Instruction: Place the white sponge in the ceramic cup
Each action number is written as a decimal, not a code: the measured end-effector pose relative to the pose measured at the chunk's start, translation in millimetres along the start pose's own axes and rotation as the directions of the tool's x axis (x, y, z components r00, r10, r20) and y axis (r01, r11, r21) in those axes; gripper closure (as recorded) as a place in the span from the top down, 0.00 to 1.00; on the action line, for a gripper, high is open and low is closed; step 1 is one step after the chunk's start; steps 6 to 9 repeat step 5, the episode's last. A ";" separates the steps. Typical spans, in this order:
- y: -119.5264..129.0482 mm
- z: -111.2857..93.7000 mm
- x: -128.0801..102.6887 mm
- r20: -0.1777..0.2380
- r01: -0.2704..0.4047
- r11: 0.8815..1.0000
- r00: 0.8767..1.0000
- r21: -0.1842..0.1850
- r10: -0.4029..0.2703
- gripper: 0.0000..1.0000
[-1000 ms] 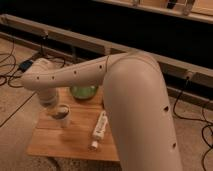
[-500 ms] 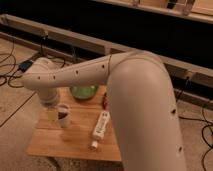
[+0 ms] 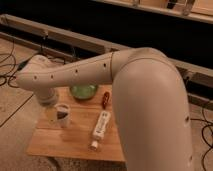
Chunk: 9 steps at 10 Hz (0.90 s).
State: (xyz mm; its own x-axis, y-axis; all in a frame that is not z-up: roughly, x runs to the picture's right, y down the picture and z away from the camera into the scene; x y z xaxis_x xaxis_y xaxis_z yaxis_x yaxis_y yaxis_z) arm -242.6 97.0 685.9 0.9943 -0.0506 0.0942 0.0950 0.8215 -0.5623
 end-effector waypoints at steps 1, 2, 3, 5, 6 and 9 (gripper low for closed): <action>1.8 -6.9 0.4 -0.008 -0.003 1.000 1.000 0.011 0.003 0.80; 3.9 -17.0 1.5 -0.022 -0.010 1.000 1.000 0.021 0.011 0.80; 6.1 -25.0 1.4 -0.033 -0.015 0.999 0.999 0.032 0.016 0.80; 9.9 -39.2 1.3 -0.046 -0.020 0.998 0.999 0.055 0.023 0.80; 9.9 -39.2 1.3 -0.046 -0.020 0.998 0.999 0.055 0.023 0.80; 9.9 -39.2 1.3 -0.046 -0.020 0.998 0.999 0.055 0.023 0.80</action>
